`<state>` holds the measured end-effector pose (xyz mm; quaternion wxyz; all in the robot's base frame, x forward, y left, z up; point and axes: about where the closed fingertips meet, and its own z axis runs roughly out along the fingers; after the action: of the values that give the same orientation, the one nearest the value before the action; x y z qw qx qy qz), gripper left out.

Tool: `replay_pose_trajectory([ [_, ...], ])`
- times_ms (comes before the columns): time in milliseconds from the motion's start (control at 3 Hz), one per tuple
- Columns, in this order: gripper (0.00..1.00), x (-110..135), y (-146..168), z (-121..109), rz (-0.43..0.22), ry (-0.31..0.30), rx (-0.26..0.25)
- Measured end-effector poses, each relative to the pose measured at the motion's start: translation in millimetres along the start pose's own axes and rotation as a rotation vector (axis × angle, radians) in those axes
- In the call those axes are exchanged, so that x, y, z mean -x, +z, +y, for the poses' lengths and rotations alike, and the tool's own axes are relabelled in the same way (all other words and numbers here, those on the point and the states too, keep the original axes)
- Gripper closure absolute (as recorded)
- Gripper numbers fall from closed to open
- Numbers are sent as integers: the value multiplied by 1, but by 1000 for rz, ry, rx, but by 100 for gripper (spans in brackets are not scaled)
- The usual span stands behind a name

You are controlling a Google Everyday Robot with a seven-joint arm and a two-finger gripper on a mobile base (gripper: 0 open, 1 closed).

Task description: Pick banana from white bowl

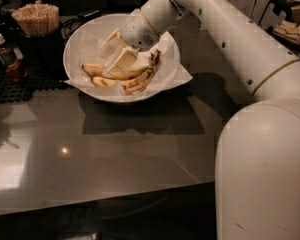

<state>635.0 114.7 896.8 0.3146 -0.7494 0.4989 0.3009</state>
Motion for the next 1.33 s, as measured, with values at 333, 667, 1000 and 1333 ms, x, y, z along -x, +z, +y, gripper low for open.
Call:
replay_pose_trajectory([
  [333,46,-4,5,-3,-2,13,6],
  [667,46,-12,10,-7,6,45,14],
  [1000,46,-20,16,-11,23,78,27],
  [1333,46,-26,21,-14,37,103,38],
])
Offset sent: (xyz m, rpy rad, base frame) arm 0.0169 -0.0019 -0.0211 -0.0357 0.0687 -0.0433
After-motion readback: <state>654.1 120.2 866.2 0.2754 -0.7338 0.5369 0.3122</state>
